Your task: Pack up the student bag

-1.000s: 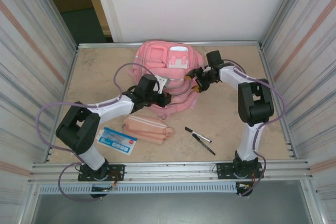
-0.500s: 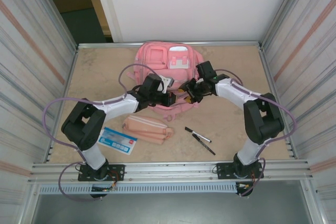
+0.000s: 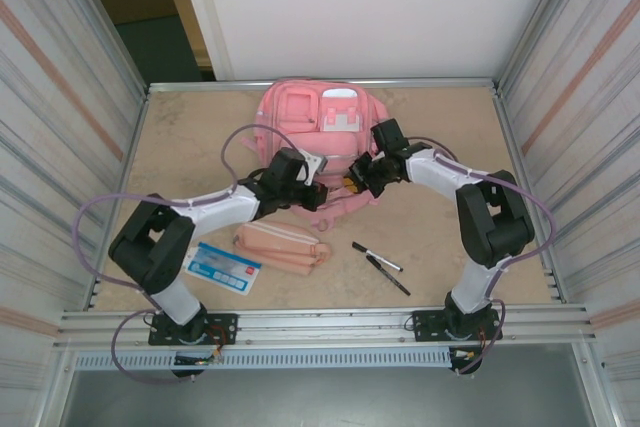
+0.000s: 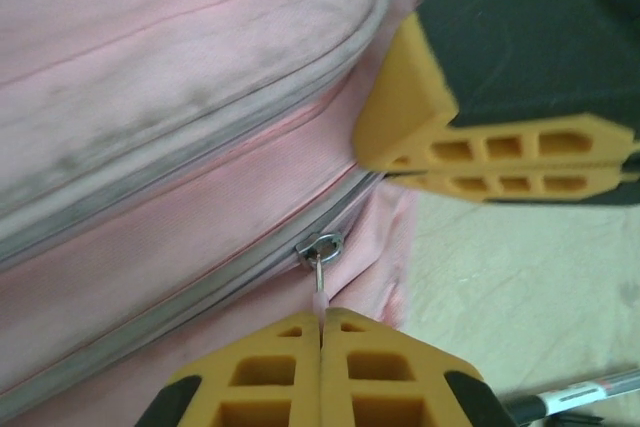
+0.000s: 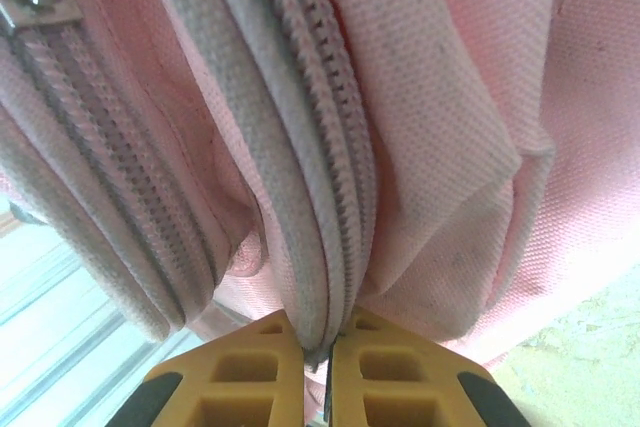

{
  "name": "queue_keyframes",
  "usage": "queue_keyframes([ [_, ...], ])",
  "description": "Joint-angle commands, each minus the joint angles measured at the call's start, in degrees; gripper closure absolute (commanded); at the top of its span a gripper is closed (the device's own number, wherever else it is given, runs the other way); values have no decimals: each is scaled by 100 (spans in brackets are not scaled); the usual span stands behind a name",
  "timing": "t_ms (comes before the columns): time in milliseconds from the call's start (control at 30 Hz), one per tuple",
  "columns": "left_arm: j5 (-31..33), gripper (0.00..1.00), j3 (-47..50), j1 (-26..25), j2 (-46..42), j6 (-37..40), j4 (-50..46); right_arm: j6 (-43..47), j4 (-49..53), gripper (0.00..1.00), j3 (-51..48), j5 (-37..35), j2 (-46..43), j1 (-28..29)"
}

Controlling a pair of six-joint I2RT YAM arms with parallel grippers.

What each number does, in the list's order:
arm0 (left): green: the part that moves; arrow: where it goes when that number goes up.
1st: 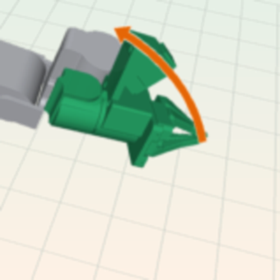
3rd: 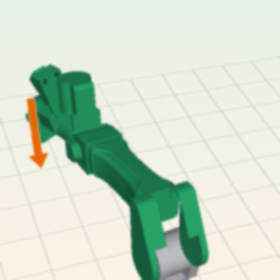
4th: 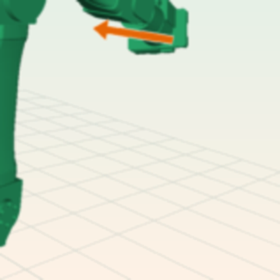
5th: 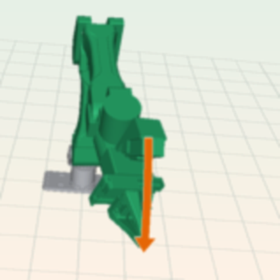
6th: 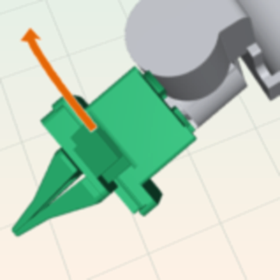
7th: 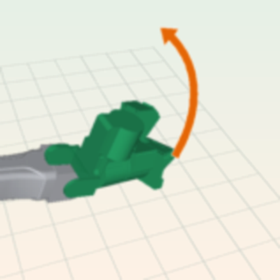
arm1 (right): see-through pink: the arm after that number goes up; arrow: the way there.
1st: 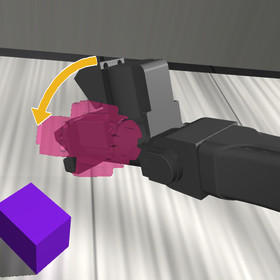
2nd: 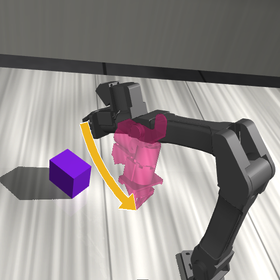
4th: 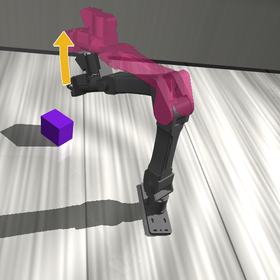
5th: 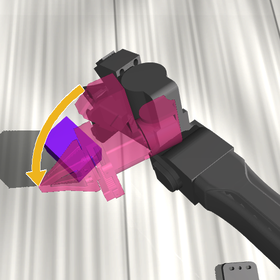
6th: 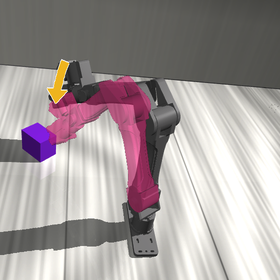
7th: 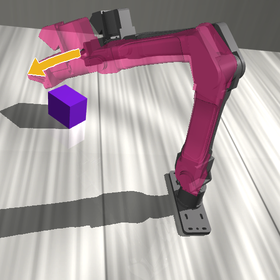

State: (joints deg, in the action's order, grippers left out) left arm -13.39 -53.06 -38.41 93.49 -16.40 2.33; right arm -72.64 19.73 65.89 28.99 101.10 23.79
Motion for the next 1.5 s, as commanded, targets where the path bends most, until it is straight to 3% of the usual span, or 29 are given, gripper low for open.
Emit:
queue_keyframes([
  [0,470,100,305,287,-618,544,-586,390,173,96,176,-88,-188,-368],
  [233,297,100,226,550,-918,1313,-1078,917,171,94,343,270,114,-711],
  [333,-612,100,-274,537,-501,1367,-1646,1173,137,80,630,986,405,-818],
  [433,-1486,100,-400,476,-289,888,-1335,1123,221,67,621,1205,326,-837],
  [467,-1595,94,-413,456,-271,763,-1203,1133,289,62,589,1122,241,-826],
  [500,-1640,80,-424,446,-270,607,-1068,1170,368,58,545,995,141,-816],
  [533,-1606,68,-425,440,-279,449,-957,1203,466,54,518,868,41,-811],
  [667,-1073,59,-546,435,-234,210,-969,1286,671,52,425,431,-230,-750],
  [900,-437,59,-946,117,201,502,-1065,1420,737,55,724,162,-8,-447],
  [1067,-341,59,-930,115,296,252,-860,1376,718,44,995,-288,411,-305],
  [1300,-351,58,-705,115,224,-46,-706,898,461,41,1101,-442,1008,-173],
  [1400,-322,58,-654,115,185,-134,-775,700,341,46,1116,-551,1077,-137],
  [1467,-301,58,-517,115,132,-229,-630,640,343,56,1159,-660,1098,-131],
])
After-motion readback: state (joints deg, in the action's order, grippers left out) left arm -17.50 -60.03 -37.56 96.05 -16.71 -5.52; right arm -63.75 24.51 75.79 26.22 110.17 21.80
